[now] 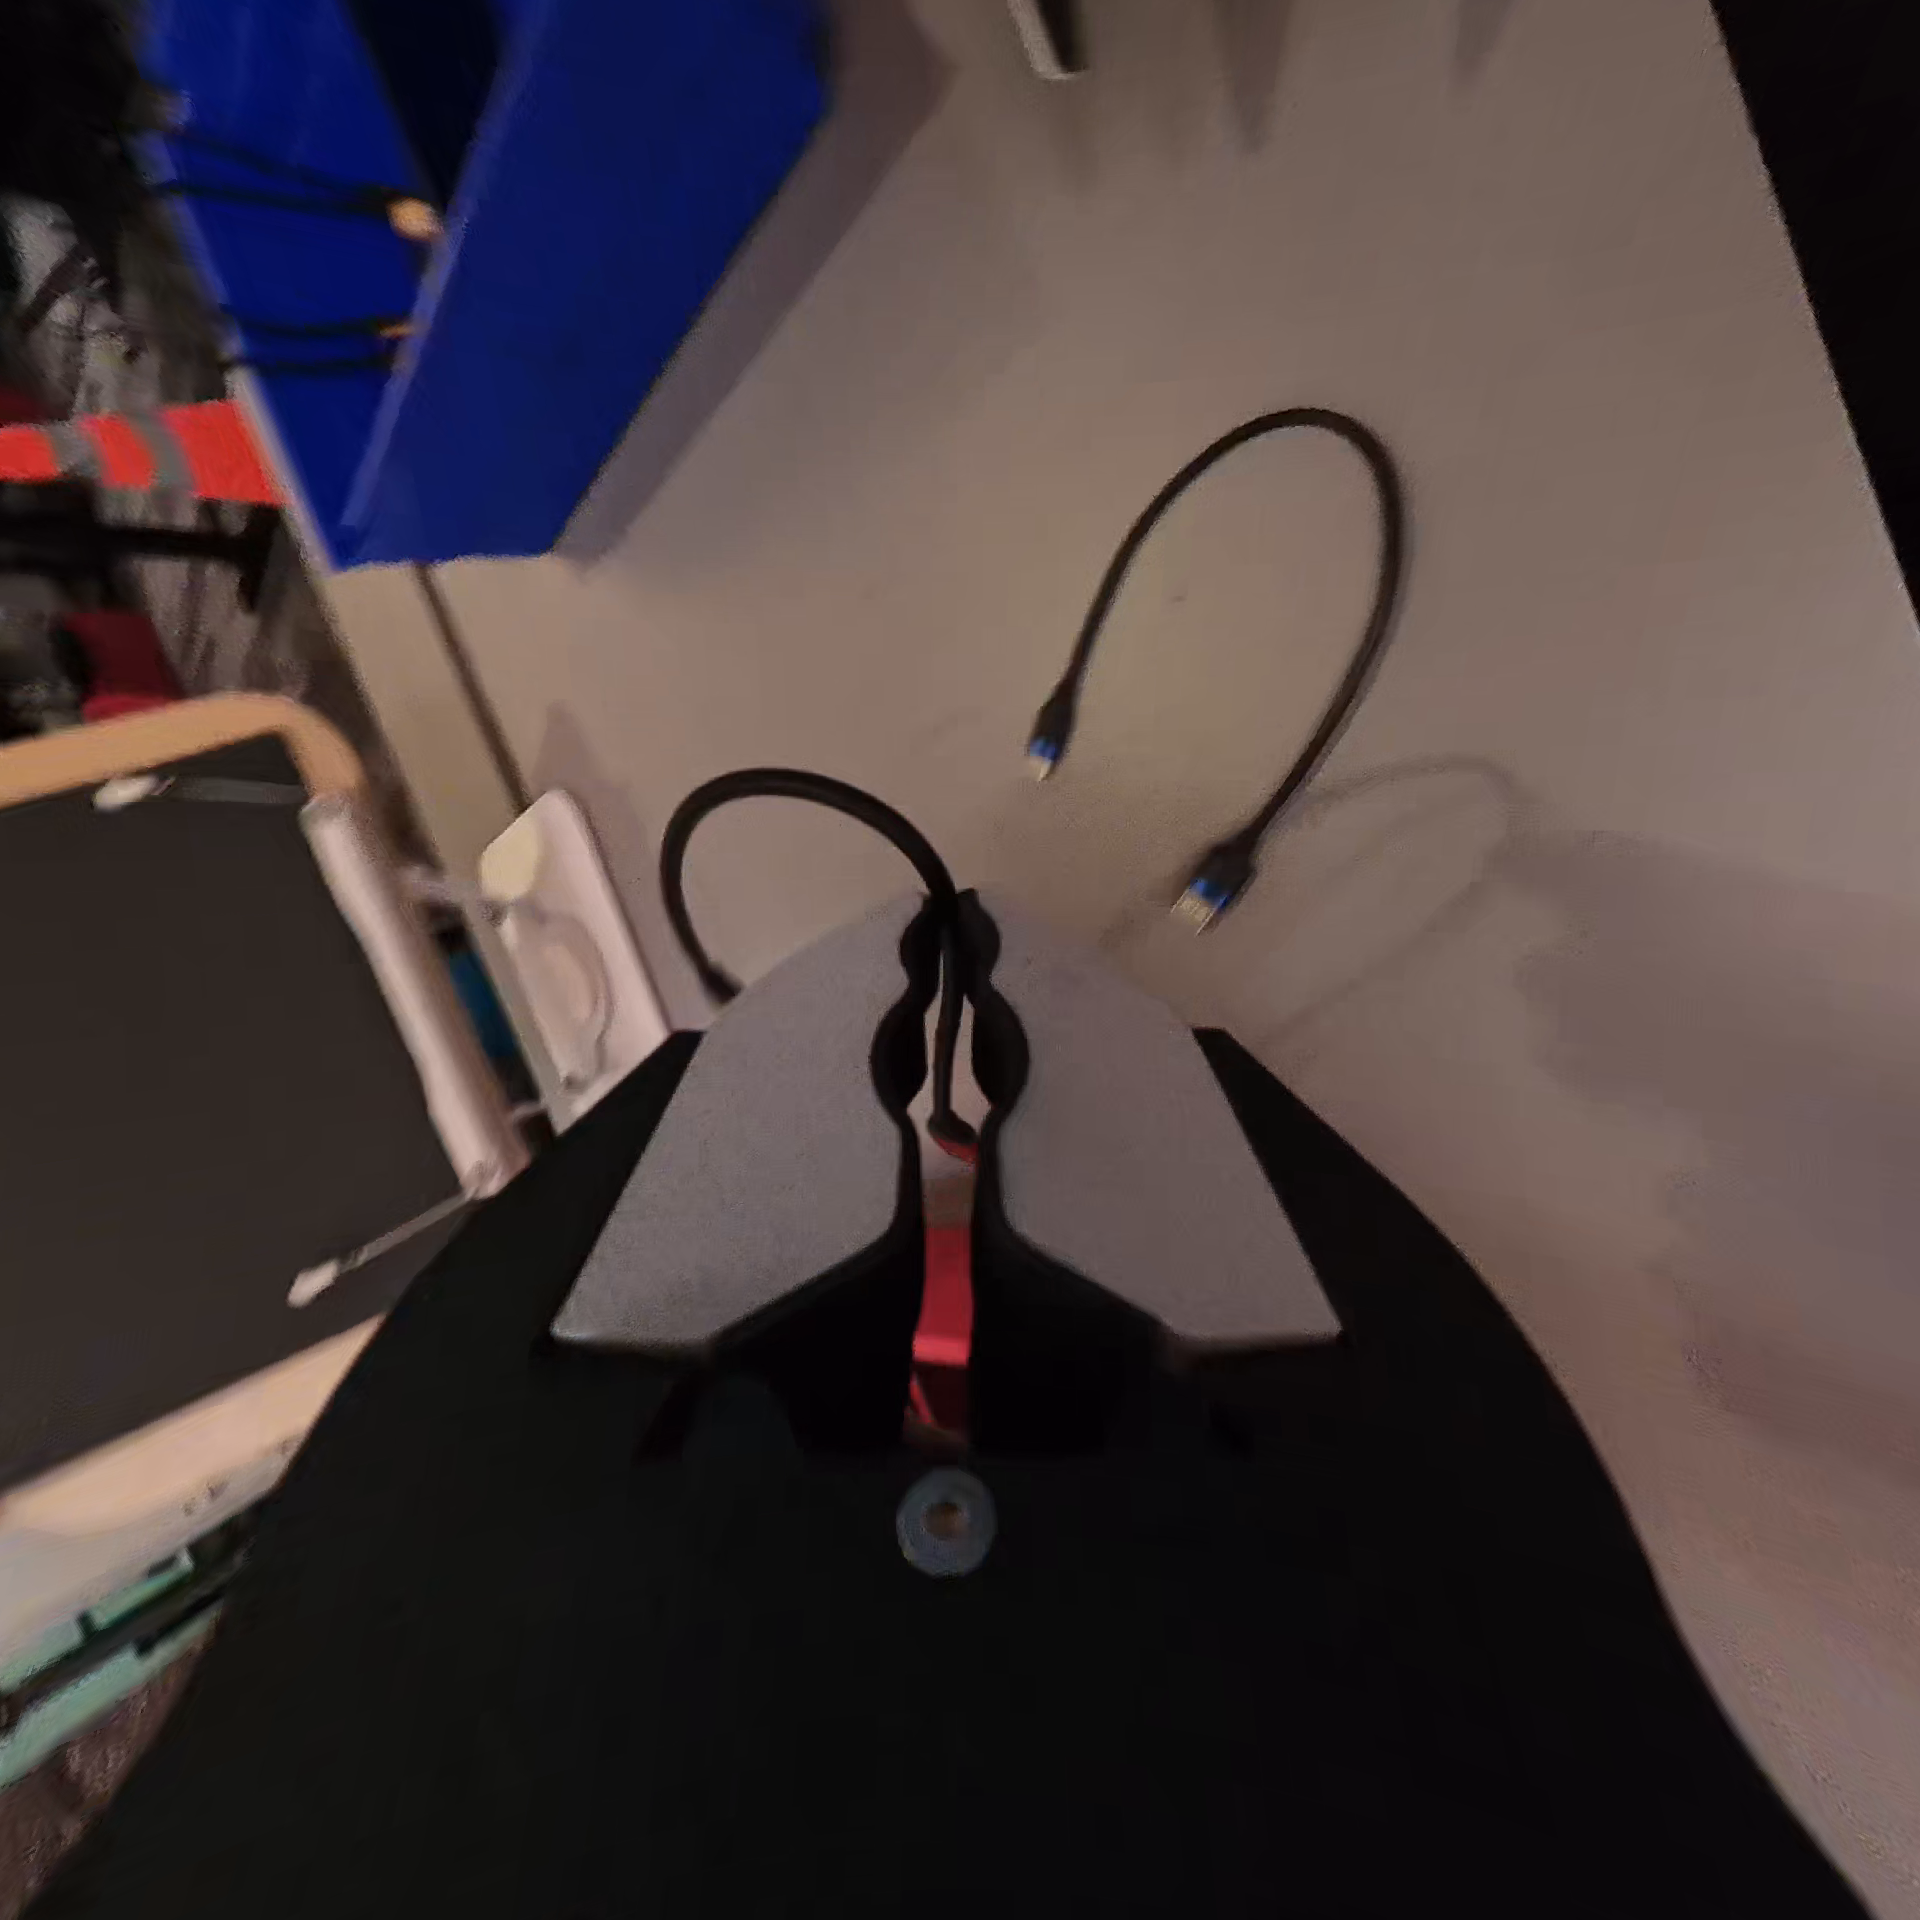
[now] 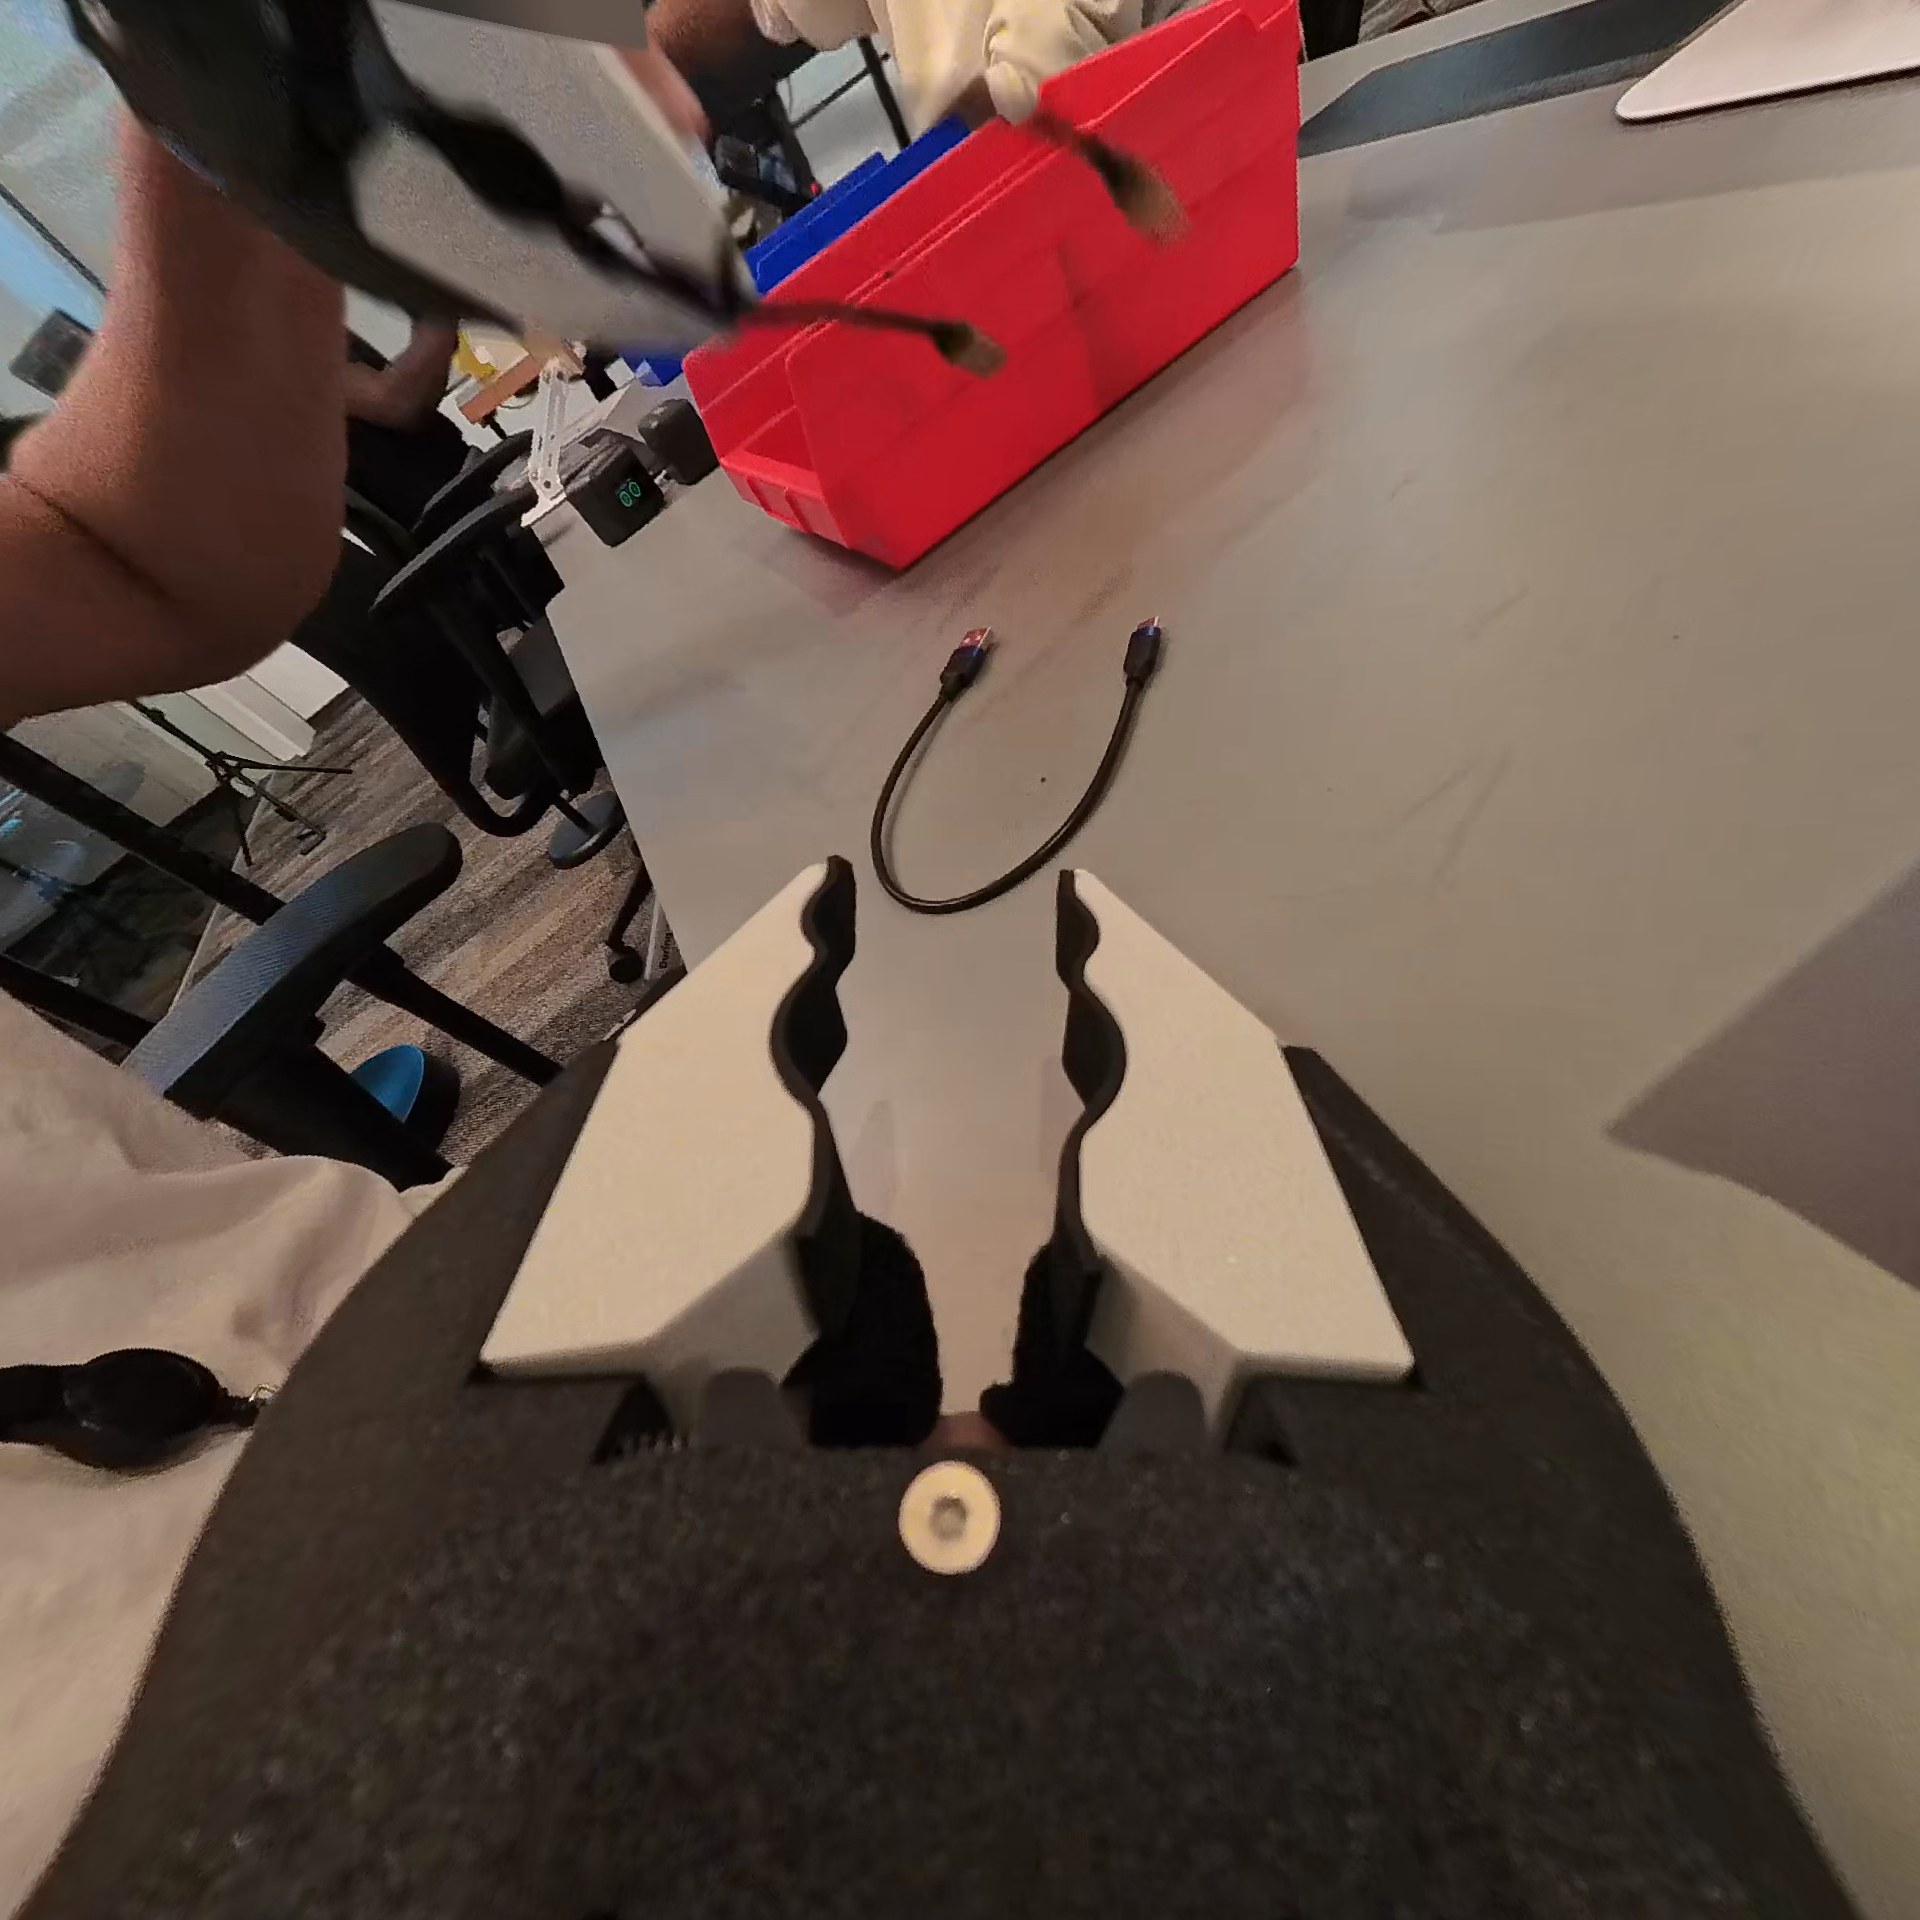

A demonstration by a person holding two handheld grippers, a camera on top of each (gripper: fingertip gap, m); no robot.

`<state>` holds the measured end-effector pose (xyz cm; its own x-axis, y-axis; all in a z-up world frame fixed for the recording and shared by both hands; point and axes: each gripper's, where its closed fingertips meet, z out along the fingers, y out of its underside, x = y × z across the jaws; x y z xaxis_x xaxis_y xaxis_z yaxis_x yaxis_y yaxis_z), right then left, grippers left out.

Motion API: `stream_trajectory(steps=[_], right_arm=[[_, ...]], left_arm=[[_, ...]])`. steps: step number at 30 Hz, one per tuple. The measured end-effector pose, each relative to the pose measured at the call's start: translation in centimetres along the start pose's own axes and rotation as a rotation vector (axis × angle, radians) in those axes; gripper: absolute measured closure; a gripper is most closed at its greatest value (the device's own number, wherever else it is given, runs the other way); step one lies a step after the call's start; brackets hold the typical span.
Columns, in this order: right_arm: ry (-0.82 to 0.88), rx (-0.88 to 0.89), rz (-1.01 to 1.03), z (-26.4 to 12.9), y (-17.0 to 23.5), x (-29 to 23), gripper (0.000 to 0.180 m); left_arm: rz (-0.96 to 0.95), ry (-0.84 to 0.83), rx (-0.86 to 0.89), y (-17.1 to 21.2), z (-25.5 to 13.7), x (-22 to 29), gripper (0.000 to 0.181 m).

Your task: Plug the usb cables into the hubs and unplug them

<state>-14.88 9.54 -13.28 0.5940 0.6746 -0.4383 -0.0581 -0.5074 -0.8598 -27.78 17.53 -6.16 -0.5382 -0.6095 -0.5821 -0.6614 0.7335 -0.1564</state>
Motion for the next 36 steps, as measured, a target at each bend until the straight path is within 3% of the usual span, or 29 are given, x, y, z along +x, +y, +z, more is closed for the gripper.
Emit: stream_trajectory(steps=[4, 9, 14, 15, 20, 23, 24, 27, 32, 36], right_arm=[[0.008, 0.011, 0.005, -0.4, -0.2, 0.2, 0.142], [0.003, 0.012, 0.014, -0.5, -0.1, 0.3, 0.142], [-0.017, 0.003, 0.024, -0.3, 0.1, 0.1, 0.142], [-0.020, 0.002, 0.025, -0.3, 0.1, 0.0, 0.142], [-0.028, -0.002, 0.029, -0.3, 0.1, -0.1, 0.142], [-0.031, -0.003, 0.031, -0.3, 0.1, 0.0, 0.142], [-0.032, -0.002, 0.032, -0.3, 0.1, 0.0, 0.142], [-0.037, 0.000, 0.043, -0.1, 0.0, 0.1, 0.142], [-0.050, 0.000, 0.059, 0.4, -0.2, 0.3, 0.142], [-0.048, -0.005, 0.065, 0.5, -0.2, 0.4, 0.141]], left_arm=[[0.169, 0.135, -0.054, -1.7, 7.2, 5.2, 0.178], [0.111, 0.192, -0.041, -2.8, 10.4, 7.7, 0.178], [0.000, 0.144, -0.019, -2.7, 11.1, 7.3, 0.177], [-0.054, 0.142, 0.005, -2.8, 10.8, 7.2, 0.168], [-0.464, 0.124, 0.297, -2.9, 5.7, 3.8, 0.160], [-0.699, -0.007, 0.328, 3.0, 1.4, -1.1, 0.159], [-0.798, -0.020, 0.266, 6.3, 0.5, -2.1, 0.160], [-1.039, -0.069, -0.133, 19.1, -1.0, -3.5, 0.158], [-0.994, -0.057, -0.426, 32.2, -0.3, -4.9, 0.153], [-1.008, 0.076, -0.563, 37.0, 3.6, -4.0, 0.152]])
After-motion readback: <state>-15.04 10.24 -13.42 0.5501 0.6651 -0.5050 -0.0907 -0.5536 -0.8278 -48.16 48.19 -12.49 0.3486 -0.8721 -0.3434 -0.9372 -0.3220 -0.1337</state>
